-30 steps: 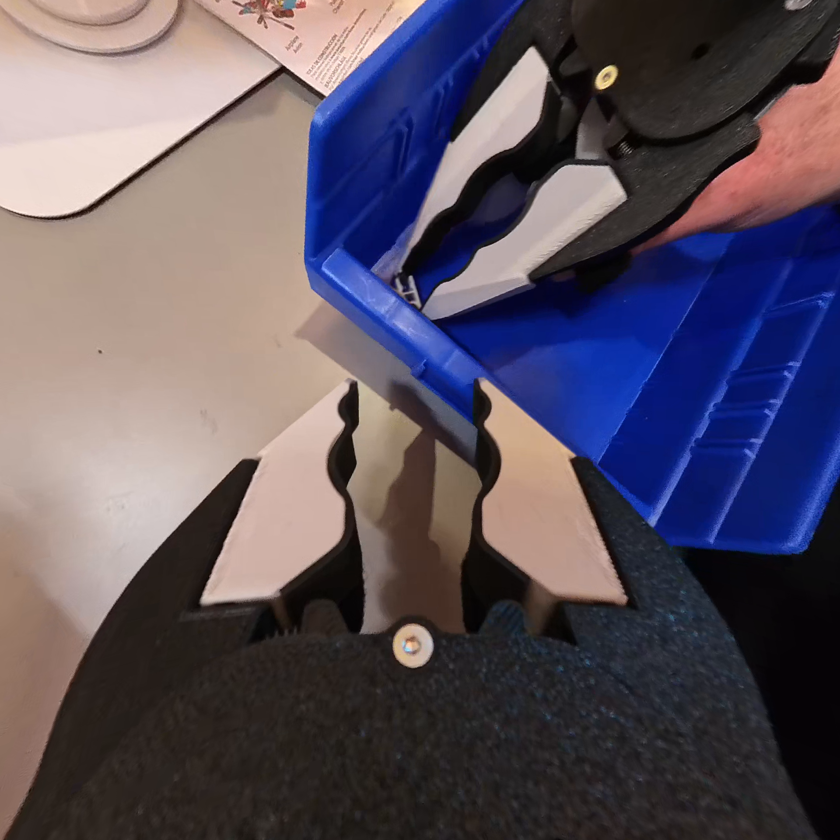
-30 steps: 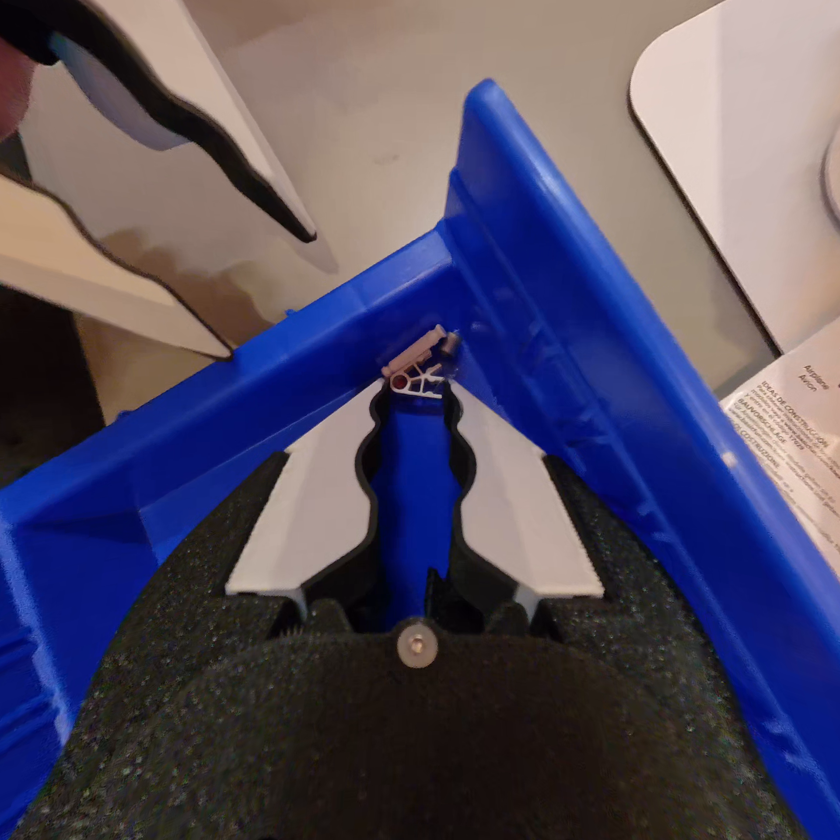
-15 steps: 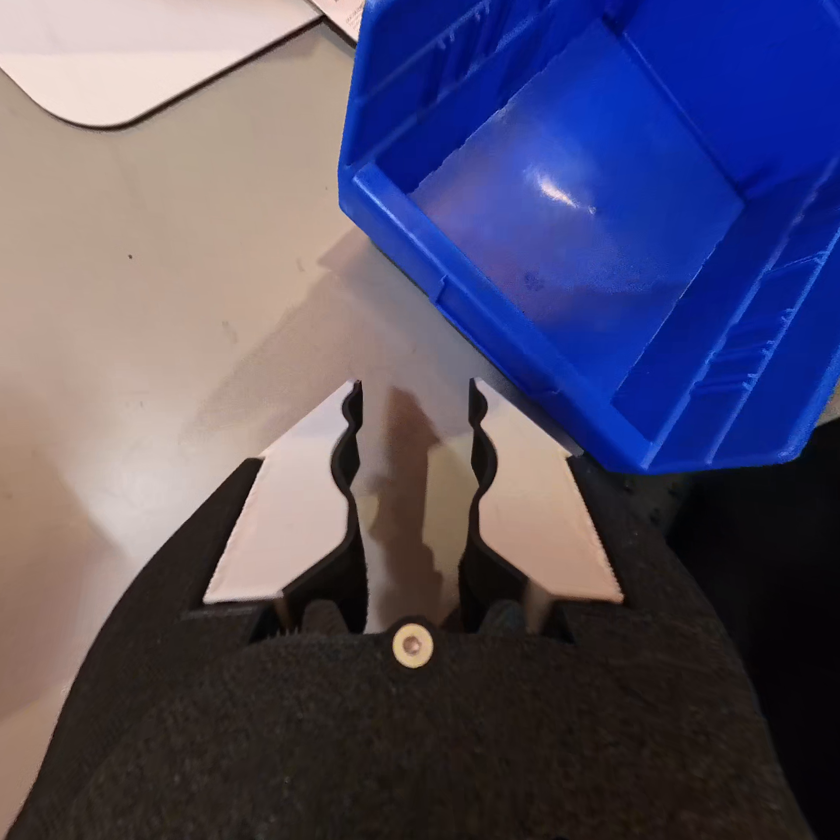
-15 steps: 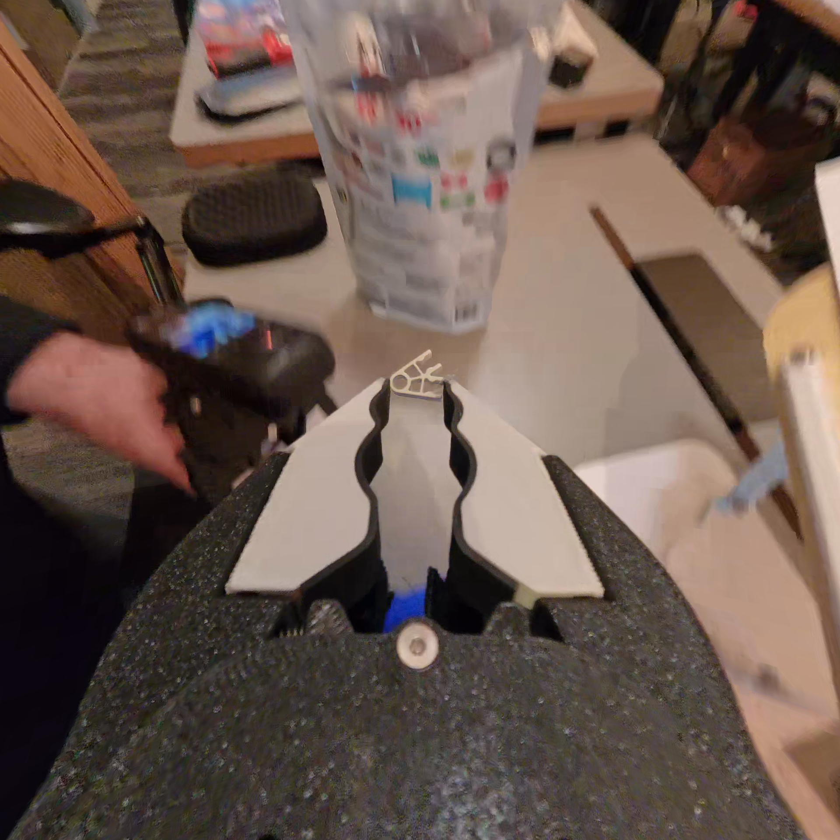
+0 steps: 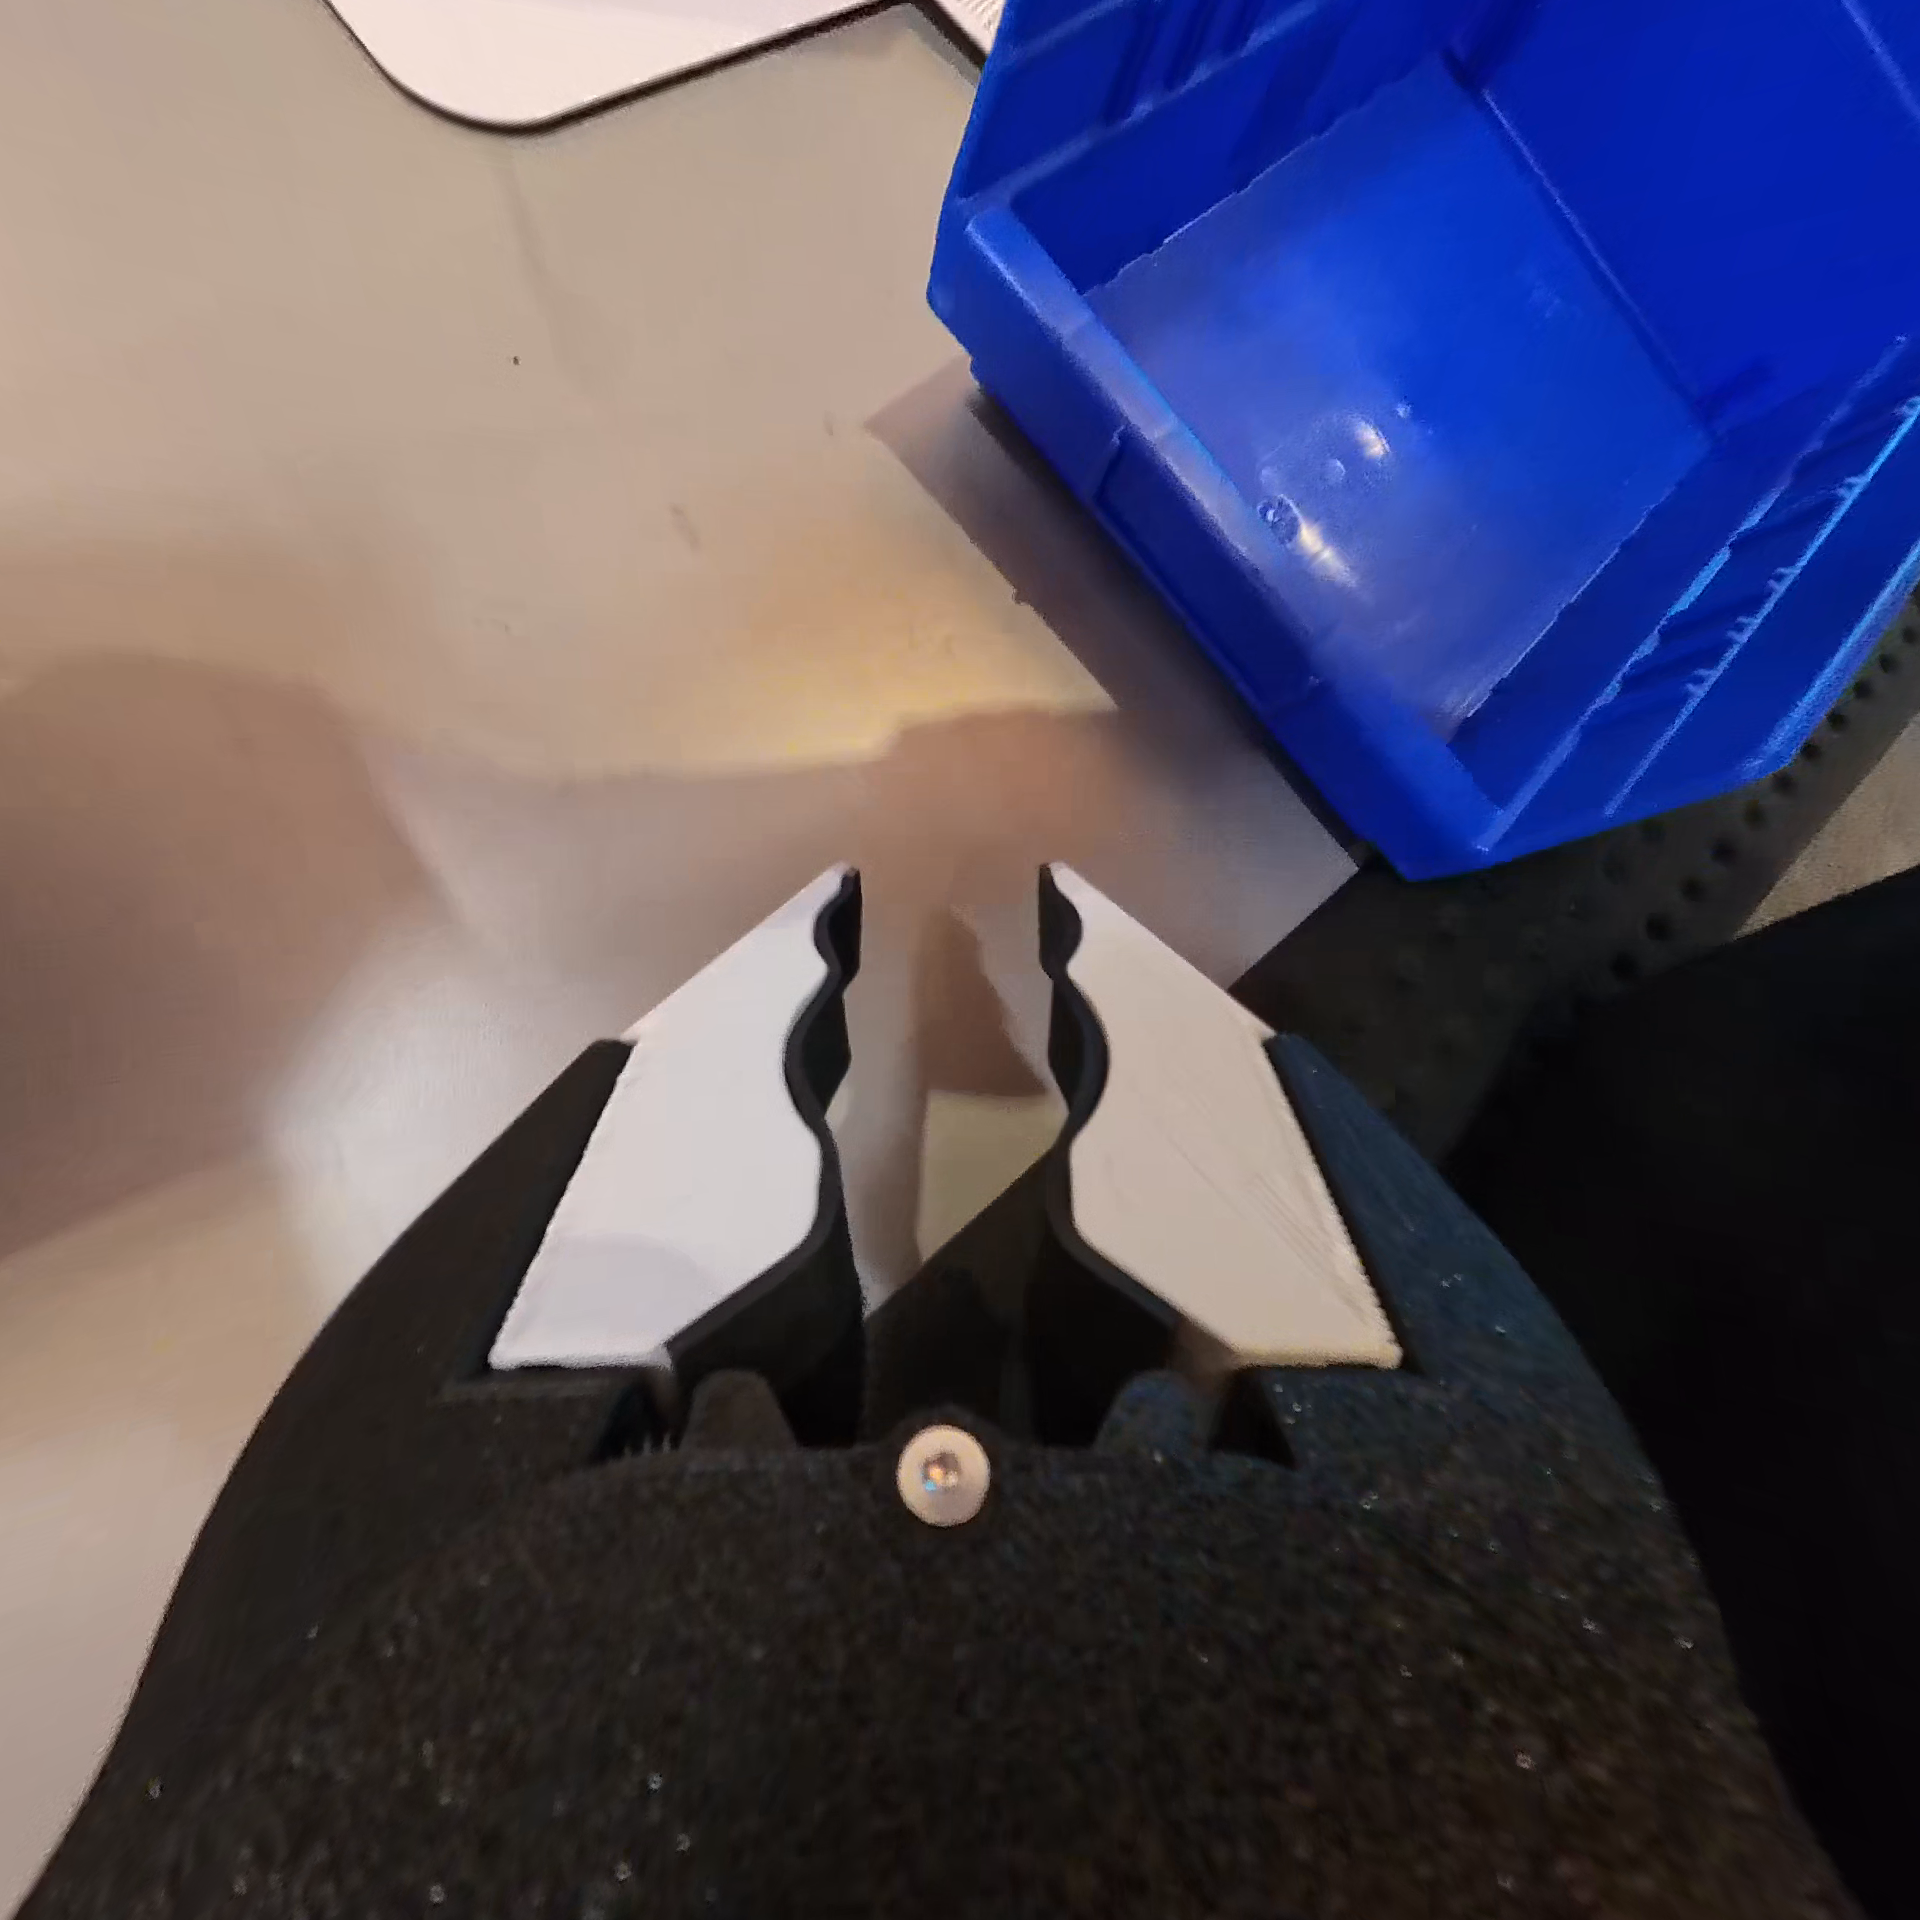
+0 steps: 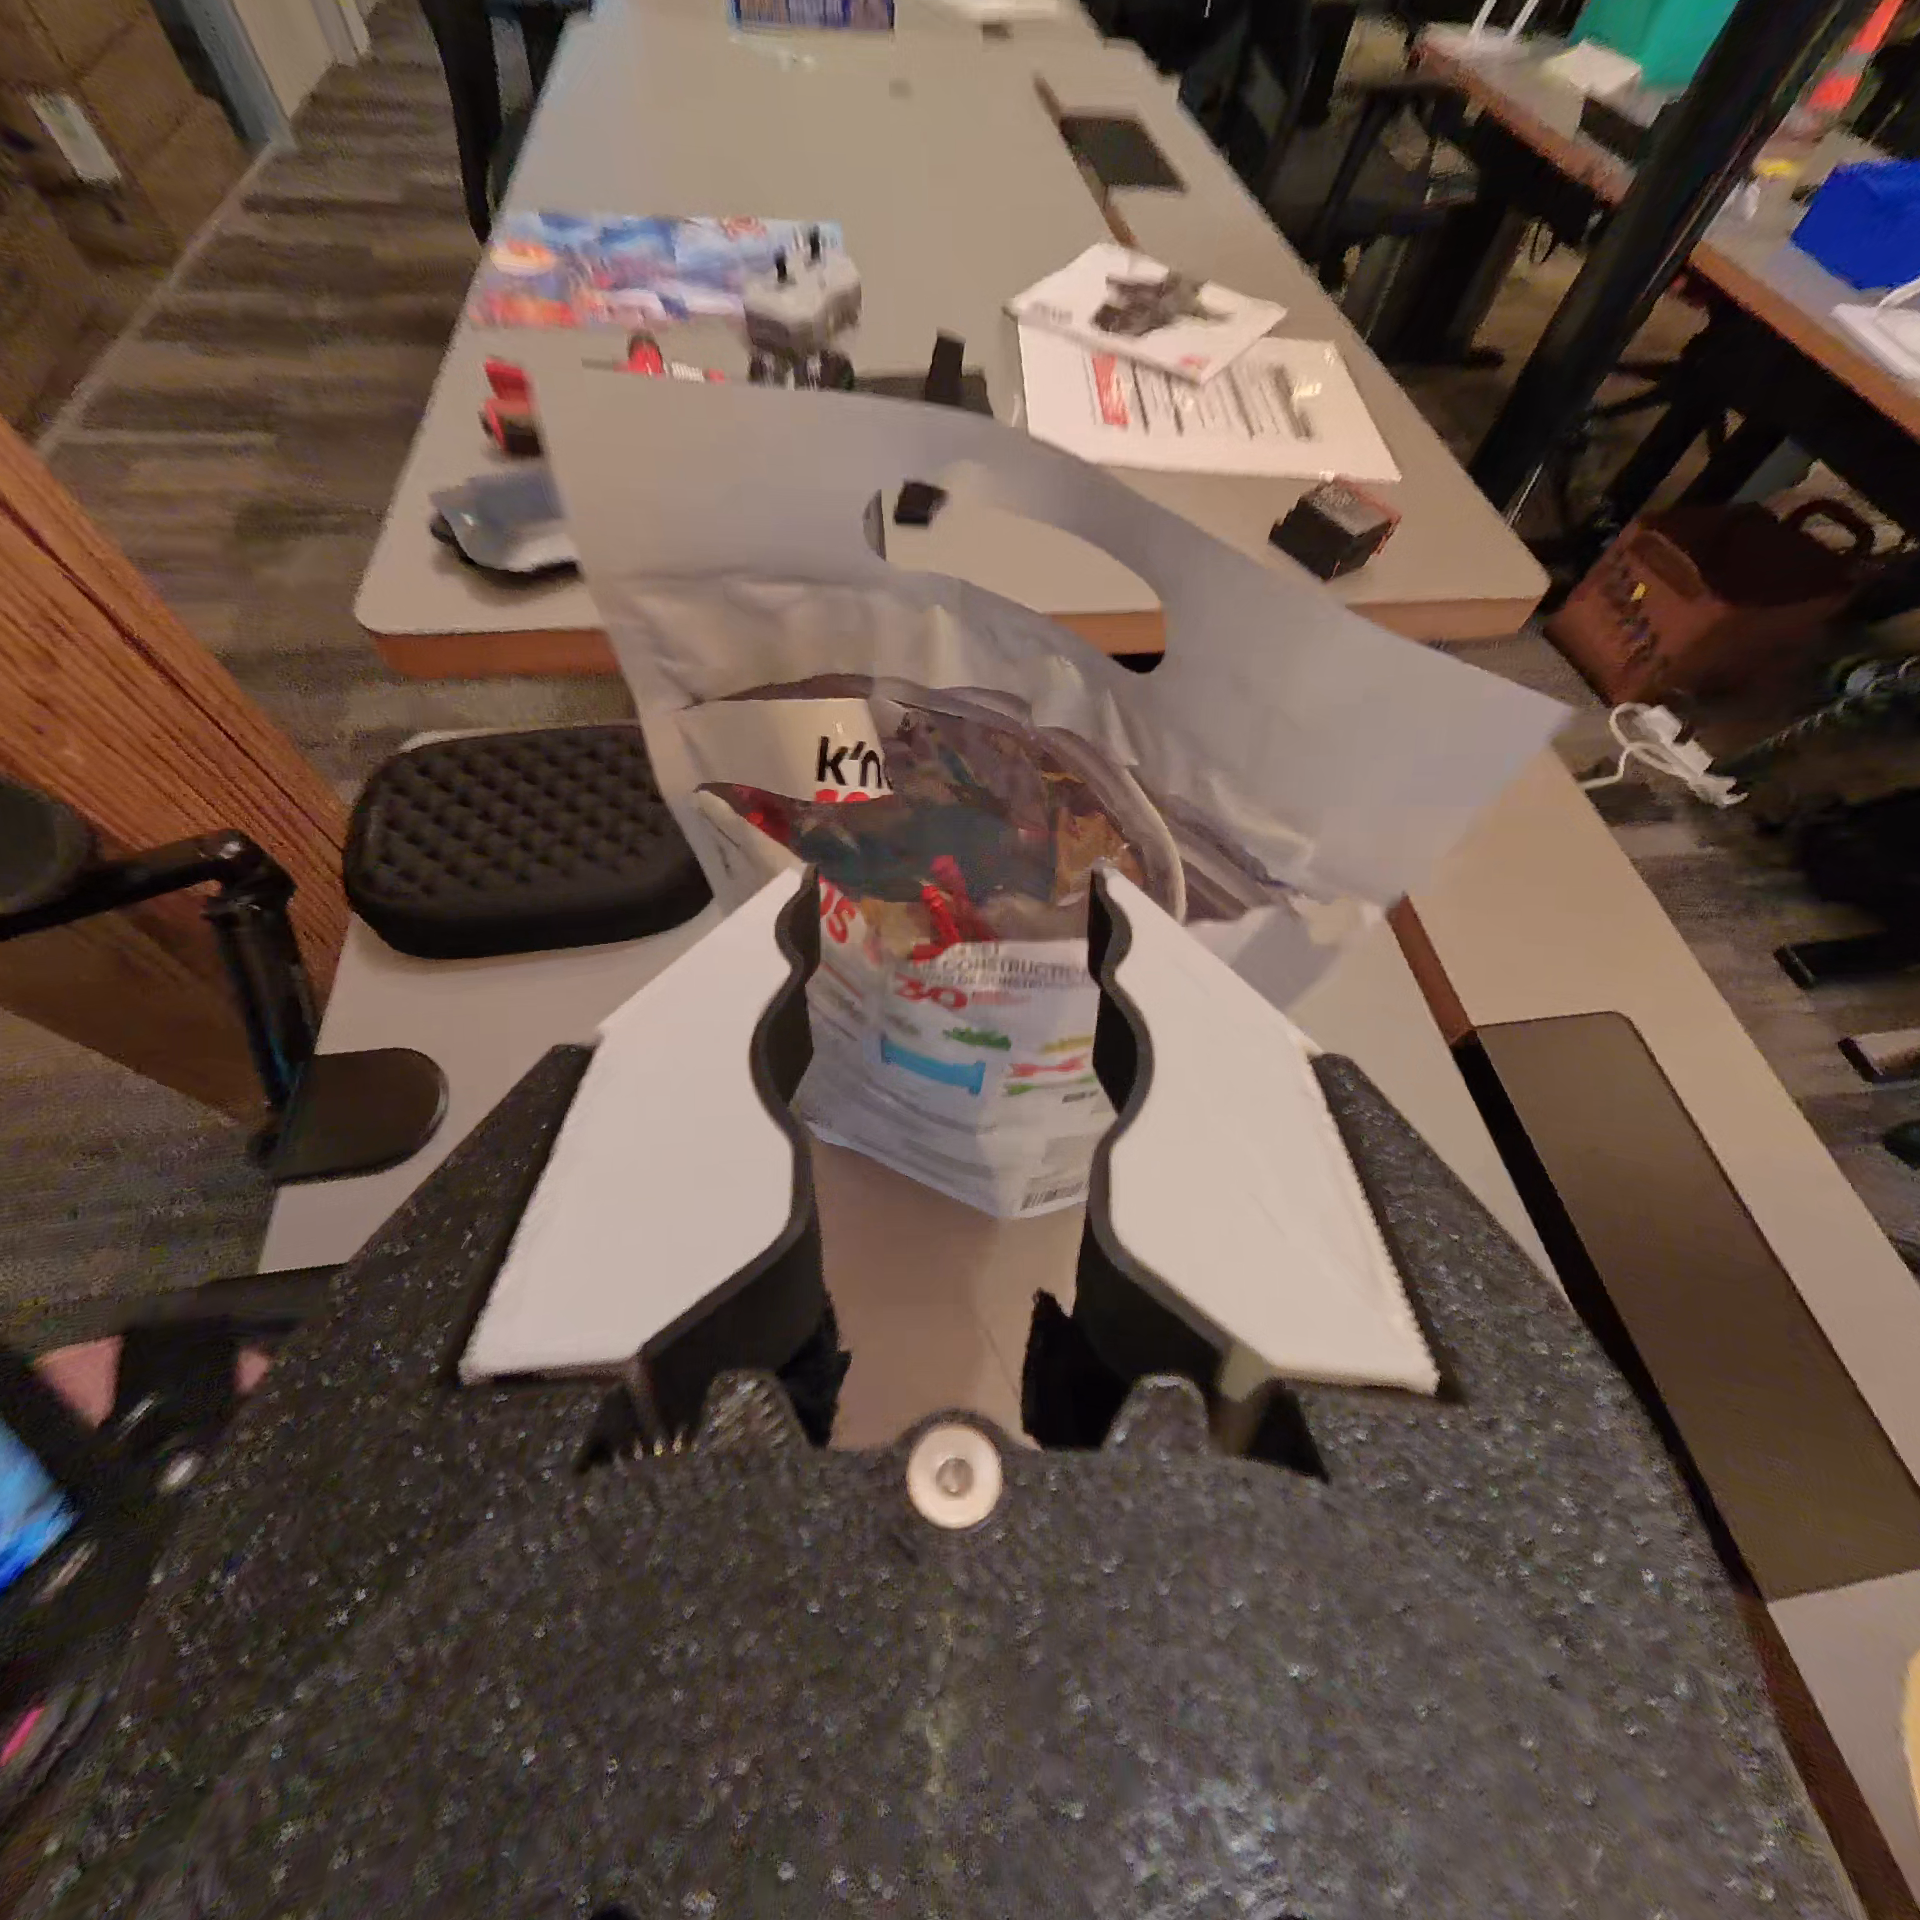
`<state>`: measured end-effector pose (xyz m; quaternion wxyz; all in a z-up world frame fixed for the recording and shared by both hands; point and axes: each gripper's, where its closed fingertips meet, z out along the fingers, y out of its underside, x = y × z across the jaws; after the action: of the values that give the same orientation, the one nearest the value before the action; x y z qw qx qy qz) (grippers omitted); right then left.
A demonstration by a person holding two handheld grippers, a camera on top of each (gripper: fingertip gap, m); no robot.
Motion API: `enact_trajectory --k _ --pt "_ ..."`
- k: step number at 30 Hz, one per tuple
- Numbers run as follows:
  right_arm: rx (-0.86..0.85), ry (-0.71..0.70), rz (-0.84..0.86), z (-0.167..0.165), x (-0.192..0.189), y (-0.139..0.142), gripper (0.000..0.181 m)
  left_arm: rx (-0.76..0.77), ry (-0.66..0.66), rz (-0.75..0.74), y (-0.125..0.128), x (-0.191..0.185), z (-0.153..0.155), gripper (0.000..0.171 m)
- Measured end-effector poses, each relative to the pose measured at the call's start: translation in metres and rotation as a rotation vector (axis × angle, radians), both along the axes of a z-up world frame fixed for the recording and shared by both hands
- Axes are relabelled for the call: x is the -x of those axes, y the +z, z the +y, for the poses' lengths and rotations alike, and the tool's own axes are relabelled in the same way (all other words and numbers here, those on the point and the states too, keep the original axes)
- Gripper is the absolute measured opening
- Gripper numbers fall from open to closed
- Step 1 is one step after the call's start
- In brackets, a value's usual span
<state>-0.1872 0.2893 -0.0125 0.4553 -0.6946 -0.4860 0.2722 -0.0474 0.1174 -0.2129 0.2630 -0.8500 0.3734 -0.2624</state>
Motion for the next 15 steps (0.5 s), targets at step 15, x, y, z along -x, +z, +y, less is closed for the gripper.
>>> enact_trajectory --k 15 --pt "0.35 -0.21 -0.291 -0.121 -0.292 -0.186 0.029 0.081 -0.137 -0.124 -0.003 -0.061 0.007 0.036"
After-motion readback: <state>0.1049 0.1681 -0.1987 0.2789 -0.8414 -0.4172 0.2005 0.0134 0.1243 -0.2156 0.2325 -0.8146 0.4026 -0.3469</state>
